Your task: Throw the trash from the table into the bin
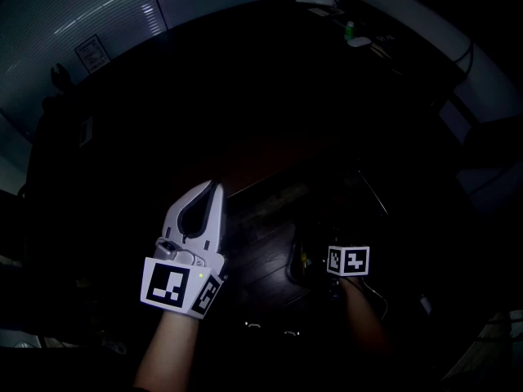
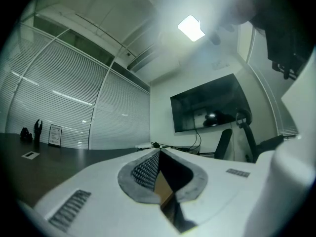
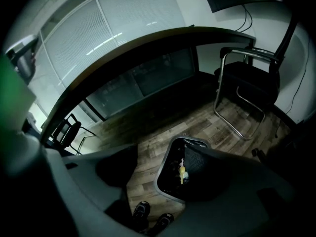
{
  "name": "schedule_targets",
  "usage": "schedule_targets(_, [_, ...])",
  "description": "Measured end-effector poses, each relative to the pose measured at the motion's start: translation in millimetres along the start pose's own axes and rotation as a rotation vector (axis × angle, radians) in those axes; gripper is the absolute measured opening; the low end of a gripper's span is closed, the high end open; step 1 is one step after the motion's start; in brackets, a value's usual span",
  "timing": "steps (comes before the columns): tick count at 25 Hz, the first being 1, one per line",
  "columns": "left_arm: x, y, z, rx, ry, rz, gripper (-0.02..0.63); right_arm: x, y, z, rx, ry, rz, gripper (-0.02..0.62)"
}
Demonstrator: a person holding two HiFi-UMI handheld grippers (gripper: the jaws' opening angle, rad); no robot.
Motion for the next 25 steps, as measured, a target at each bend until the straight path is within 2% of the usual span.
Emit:
schedule_targets(11, [-0.7,-10.6,-3.1,0.0,0.0,-0.015,0.0,-24.6,-29.4,-1.8,0.015,0.01,-0.096,0.274])
schedule_targets(15, [-2.0,-19.5,-3.7,-0.002,0.001,-0.022,0.0,-53.6,-42.4,6.4,-0.022,0.012,-0.186,0.096])
schedule_targets(19, [-3.1,-35.1,-3.5,-0.001,0.003,-0.041,0.0,-83.9,-56.1,12.9,-0.027,0.031,-0.28,0.009])
schedule_targets(22, [-4.4,-52.0,-3.7,0.007,0.006,-0.056,0.0,-118.4,-78.9,23.6,-0.011,0.004,-0.383,0.008])
schedule_targets(25, [-8.0,-69.0,-5.1,0.015,0.003,-0.072,0.0,-165.6,-108.8,37.6,-0.022,-0.018,-0.53,0.006])
Point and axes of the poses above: the fingertips, and each gripper's own axes: x forward along the fingers, z to its left, y out of its underside, the point moved 3 cm from there along -x, backward along the fingers, and after that the axes turned 14 degrees about y, right-handed, at the moved point
